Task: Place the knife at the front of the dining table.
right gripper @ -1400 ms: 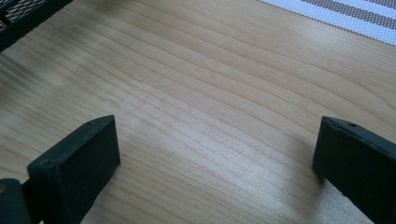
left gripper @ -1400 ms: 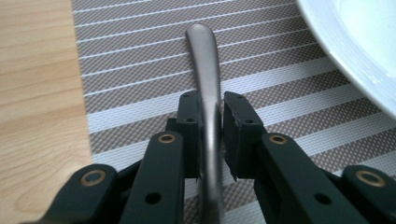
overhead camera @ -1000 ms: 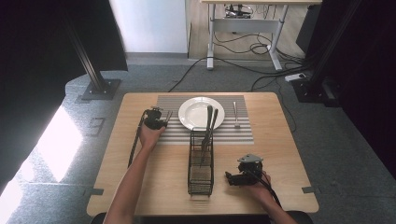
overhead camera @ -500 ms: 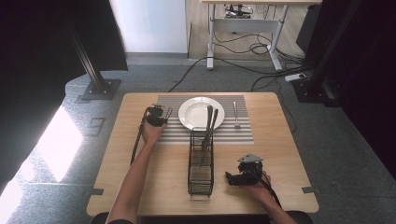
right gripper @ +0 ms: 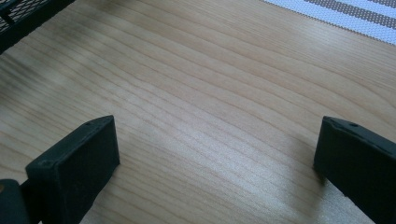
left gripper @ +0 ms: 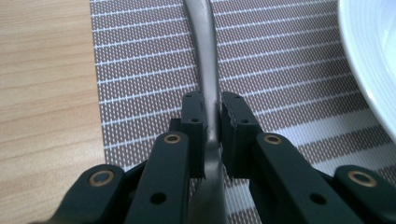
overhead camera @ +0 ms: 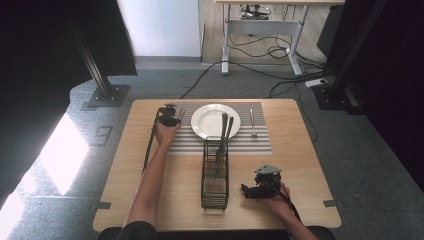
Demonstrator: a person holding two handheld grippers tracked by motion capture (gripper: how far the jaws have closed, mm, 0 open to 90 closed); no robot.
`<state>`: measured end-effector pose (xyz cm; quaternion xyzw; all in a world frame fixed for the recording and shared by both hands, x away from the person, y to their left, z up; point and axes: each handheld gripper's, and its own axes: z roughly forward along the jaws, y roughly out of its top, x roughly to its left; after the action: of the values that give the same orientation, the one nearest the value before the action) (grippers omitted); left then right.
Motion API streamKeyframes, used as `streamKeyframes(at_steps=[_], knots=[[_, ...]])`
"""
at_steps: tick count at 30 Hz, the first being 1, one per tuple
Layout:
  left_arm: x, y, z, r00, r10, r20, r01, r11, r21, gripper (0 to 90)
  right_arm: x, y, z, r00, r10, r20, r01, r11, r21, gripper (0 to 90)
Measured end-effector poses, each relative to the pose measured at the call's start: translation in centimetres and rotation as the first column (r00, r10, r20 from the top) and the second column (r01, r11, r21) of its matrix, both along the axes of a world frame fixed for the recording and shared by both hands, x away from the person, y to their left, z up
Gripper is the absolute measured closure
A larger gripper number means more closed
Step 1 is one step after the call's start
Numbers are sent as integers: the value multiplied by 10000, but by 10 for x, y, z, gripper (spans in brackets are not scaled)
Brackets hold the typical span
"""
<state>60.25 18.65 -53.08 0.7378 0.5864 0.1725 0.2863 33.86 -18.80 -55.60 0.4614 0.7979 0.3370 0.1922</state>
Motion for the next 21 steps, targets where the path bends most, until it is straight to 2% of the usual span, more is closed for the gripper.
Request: streamKeyframes(at_steps=[2,6,9,17,21], knots=[[0,1,0,10000,-41,29,41,10000,-38,795,0,0,0,10000,0,-2,0,10000,1,0],[-9,5,4,9993,-99,353,107,9996,-245,651,0,0,0,10000,5,0,-5,10000,-2,0],[-21,10,8,9991,-353,249,361,9988,-333,571,0,0,0,10000,28,4,-28,10000,-2,0],[-63,29,5,9986,-406,340,427,9971,-622,553,0,0,0,10000,57,10,-57,10000,-9,0],[-79,31,1,9978,-635,191,649,9946,-805,554,0,0,0,10000,53,6,-53,10000,-7,0]])
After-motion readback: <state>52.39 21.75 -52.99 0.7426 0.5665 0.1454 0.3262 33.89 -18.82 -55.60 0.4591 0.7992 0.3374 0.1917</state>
